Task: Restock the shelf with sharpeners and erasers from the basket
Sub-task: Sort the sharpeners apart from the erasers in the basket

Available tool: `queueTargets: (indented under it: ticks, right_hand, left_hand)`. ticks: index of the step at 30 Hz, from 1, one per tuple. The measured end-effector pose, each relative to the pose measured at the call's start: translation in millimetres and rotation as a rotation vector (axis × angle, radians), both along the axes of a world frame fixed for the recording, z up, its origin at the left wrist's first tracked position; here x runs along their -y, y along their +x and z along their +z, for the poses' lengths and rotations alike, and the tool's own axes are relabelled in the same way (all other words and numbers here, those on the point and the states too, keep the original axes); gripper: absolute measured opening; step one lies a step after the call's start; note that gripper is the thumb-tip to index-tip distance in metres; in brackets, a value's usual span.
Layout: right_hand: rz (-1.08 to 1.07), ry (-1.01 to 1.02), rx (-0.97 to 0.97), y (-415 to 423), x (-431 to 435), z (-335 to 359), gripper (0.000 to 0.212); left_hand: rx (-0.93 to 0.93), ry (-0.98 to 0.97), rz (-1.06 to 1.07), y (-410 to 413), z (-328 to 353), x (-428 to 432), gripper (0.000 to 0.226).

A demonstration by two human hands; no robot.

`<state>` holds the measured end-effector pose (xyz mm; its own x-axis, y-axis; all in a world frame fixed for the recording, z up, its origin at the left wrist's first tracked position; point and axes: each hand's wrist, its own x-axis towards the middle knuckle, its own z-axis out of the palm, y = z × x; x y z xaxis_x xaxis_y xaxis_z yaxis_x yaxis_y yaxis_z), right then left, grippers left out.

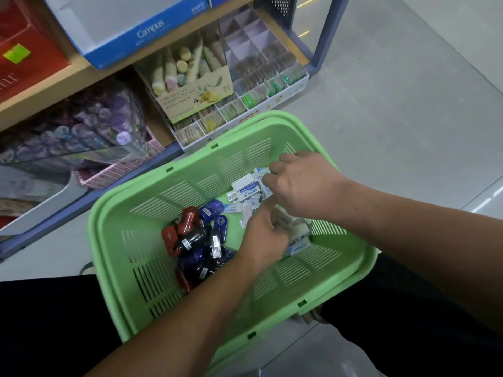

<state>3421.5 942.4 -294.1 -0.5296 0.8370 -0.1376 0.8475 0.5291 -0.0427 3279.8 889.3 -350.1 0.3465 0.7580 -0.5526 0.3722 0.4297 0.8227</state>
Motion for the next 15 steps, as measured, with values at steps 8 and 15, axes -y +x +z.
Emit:
queueTargets:
  ticks: [8,15]
  right_hand:
    - [-0.434,-0.42,-0.087,-22.2,16.4,-30.2,0.034]
    - [-0.445,-0.502,0.062,-27.1,39.5,-76.9,0.07]
  left_hand:
    - [-0.538,0.269,-0.101,-63.0,-52.6,-44.7,0.038]
    - [-0.737,0.464,-0.372,-74.7,-72.8,-65.0,0.031]
